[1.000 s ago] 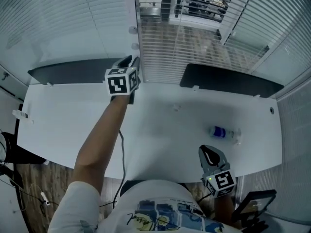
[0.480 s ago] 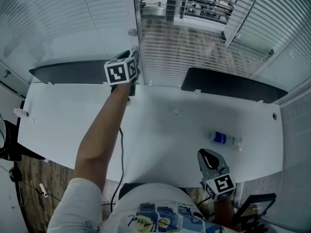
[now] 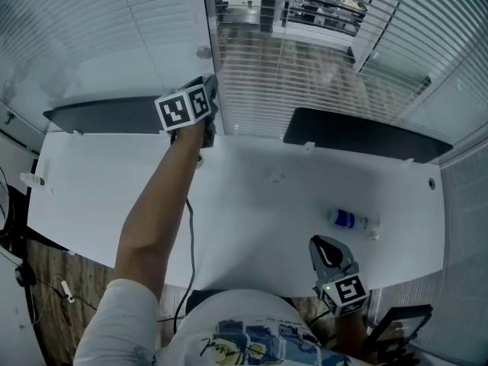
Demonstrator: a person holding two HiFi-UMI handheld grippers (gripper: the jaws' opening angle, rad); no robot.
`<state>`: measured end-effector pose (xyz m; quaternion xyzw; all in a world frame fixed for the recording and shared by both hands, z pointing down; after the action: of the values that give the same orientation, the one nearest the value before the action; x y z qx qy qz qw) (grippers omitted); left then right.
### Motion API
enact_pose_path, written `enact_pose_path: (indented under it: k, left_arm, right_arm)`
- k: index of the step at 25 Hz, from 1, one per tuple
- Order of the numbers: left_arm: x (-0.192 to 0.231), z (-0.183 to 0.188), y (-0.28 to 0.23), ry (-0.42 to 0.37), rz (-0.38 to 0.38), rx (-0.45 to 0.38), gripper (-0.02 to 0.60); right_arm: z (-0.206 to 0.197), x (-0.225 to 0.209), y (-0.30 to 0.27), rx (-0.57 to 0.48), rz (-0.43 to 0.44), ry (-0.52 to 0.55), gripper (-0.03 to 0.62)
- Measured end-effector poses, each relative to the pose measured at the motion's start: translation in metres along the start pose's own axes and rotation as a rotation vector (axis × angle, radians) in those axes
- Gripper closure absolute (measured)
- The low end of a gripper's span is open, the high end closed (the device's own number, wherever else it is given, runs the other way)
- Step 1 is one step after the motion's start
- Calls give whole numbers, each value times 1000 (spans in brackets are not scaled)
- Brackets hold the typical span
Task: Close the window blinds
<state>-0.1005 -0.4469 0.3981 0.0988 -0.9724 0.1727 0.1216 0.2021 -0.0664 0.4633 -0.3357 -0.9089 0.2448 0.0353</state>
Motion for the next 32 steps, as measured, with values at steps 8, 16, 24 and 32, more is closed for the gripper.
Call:
enact_pose_path:
  k: [8, 16, 24, 32]
  left_arm:
    - [0, -1, 2, 14, -4, -21, 445]
    - [-10, 3, 9, -342, 135, -22, 449]
    - [-22, -1, 6, -787, 257, -10, 449]
    - [-27, -8, 1, -1185, 359, -39, 449]
  right_arm:
    - [-4, -5, -7, 4, 2, -4, 582]
    - [-7, -7, -7, 6, -1, -3, 582]
    - [-7, -6, -7, 10, 1, -13, 582]
    - [-7, -6, -8, 10, 5, -27, 582]
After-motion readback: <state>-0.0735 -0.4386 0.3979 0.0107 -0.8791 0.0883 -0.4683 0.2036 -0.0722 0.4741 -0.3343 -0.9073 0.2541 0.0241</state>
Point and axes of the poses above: the fingertips, and each gripper's own axes: y backward along the fingers, x to its left, z out of its top, the point moved 4 cm from there along y, backward along the fingers, and after that the axes turned 7 degrees about z, right-handed, at the moved point
